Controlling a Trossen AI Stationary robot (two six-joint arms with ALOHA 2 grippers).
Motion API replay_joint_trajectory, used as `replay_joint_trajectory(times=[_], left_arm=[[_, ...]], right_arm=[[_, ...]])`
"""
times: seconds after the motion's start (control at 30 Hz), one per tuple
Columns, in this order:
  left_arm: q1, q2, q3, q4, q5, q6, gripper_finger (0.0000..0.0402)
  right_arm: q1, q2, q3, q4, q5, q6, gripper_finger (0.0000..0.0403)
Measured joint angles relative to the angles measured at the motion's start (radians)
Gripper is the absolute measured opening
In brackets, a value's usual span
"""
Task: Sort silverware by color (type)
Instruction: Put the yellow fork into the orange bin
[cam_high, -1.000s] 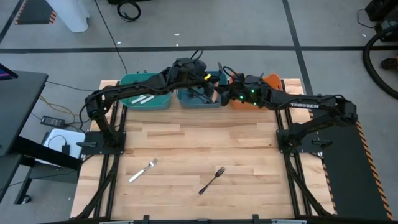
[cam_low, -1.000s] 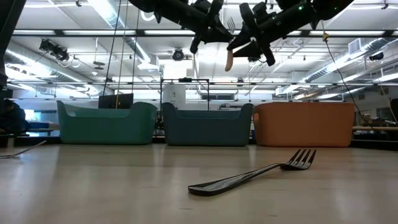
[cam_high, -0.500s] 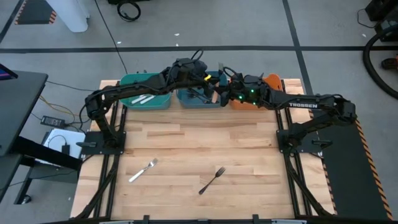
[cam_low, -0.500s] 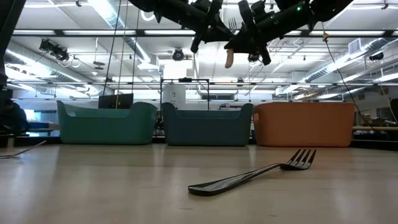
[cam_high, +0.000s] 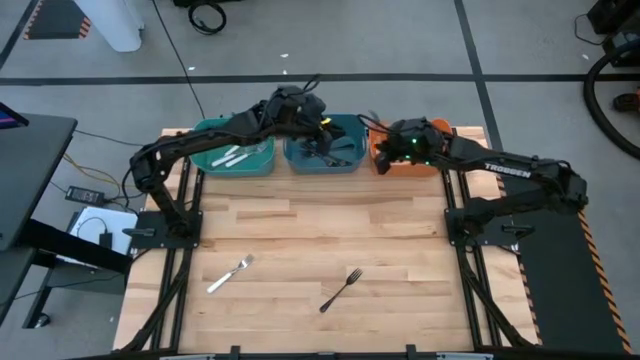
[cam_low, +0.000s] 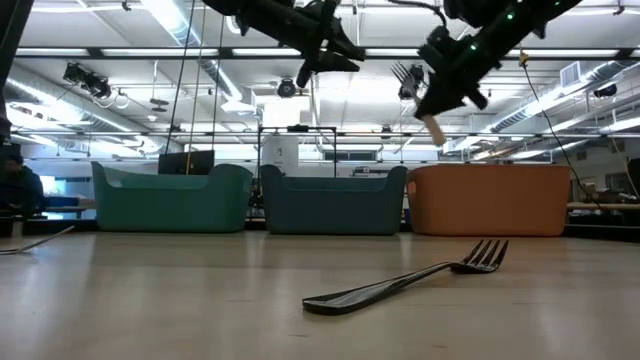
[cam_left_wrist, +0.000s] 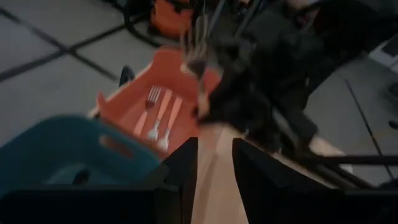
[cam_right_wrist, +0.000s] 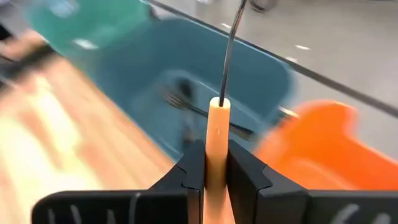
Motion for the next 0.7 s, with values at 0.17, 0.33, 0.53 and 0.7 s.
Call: replay_joint_trajectory(times=[0.17,0.33,0.53,0.7], left_arm=[[0.025,-0.042,0.0,-0.2,0.039,0.08,0.0105],[0.021,-0.078,0.0,-0.472,0.043,0.23,0.0105],[0.015,-0.083,0.0,-0.827,0.04,0.313,0.0105],[0.0,-0.083,0.0,-0.999,0.015,0.355,0.0105]], right_arm=[[-0.074,-0.028,0.0,-0.168,0.096,-0.168,0.0047],[-0.151,0.026,-0.002,-0.3,0.204,-0.37,0.0047],[-0.219,0.125,-0.002,-0.312,0.239,-0.459,0.0057],[-0.237,0.182,-0.002,-0.322,0.324,-0.472,0.0075]])
